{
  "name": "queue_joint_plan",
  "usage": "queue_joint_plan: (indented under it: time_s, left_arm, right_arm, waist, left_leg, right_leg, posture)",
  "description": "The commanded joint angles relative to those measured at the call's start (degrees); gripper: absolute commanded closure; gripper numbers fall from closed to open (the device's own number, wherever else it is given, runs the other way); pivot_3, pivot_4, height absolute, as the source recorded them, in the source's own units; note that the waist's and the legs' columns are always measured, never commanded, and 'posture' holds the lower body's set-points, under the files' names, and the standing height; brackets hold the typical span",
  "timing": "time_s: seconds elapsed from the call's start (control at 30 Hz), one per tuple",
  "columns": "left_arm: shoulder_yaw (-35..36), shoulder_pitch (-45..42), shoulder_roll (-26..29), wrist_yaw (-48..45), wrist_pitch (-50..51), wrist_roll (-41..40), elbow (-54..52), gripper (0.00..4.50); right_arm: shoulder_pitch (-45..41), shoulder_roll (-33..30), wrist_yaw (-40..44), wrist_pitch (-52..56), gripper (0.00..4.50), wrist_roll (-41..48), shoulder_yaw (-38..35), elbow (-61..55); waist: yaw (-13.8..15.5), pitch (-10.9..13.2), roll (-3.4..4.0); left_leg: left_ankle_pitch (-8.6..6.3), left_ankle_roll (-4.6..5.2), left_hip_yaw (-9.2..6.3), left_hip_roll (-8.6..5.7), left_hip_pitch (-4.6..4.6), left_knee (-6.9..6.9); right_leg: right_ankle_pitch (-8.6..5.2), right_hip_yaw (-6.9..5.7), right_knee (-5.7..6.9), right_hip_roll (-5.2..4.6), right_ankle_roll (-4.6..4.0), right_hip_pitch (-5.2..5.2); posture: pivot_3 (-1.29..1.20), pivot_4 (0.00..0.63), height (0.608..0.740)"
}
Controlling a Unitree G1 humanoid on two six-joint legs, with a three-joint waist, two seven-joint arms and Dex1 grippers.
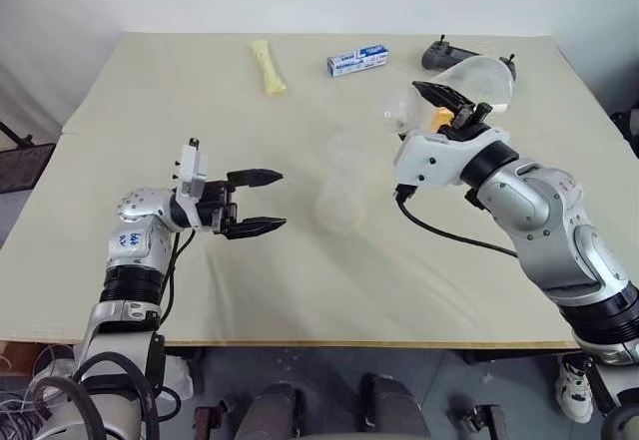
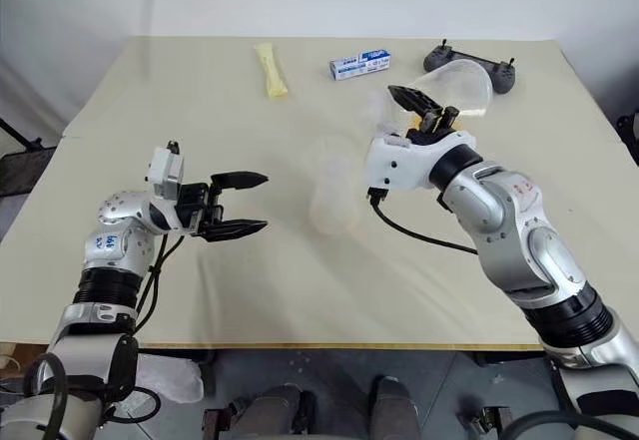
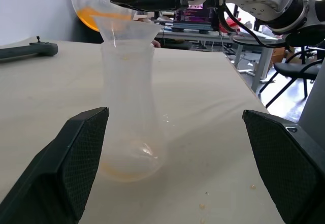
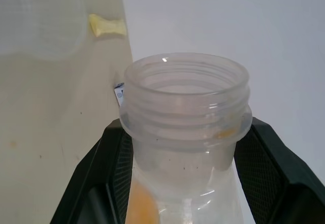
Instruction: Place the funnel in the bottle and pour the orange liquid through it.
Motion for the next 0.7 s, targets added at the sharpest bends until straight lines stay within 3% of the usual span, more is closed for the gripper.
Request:
queue_joint_plan:
  time_s: [0.03,0.7]
  left_arm:
    - [0.40,-1.55,0.11,-0.36,-0.88,0.16,-0.30,0.00]
    - [0.72,-1.91,-0.24,-0.52,-1.34,0.39,-0.20,0.00]
  right_arm:
    - [-2.86,1.16,0.50,-2.89,2.08,-2.79,-1.32,-0.67]
    - [-5.21,2.80,1.17,-19.65,2.08,-14.17,-1.23,5.31]
  waist:
    - [-0.05,0.00,0.00]
    - [-0.05,0.00,0.00]
  left_leg:
    - [0.00,0.00,0.00,0.01,0.00,-0.01]
    - [0.00,-0.01,-0.04,0.00,0.00,-0.01]
  right_leg:
    - [0.00,-0.01,0.00,0.00,0.00,0.00]
    - [0.00,-0.01,0.01,0.00,0.00,0.00]
  posture:
    - [0.00,0.150,0.740]
    - [0.00,0.150,0.740]
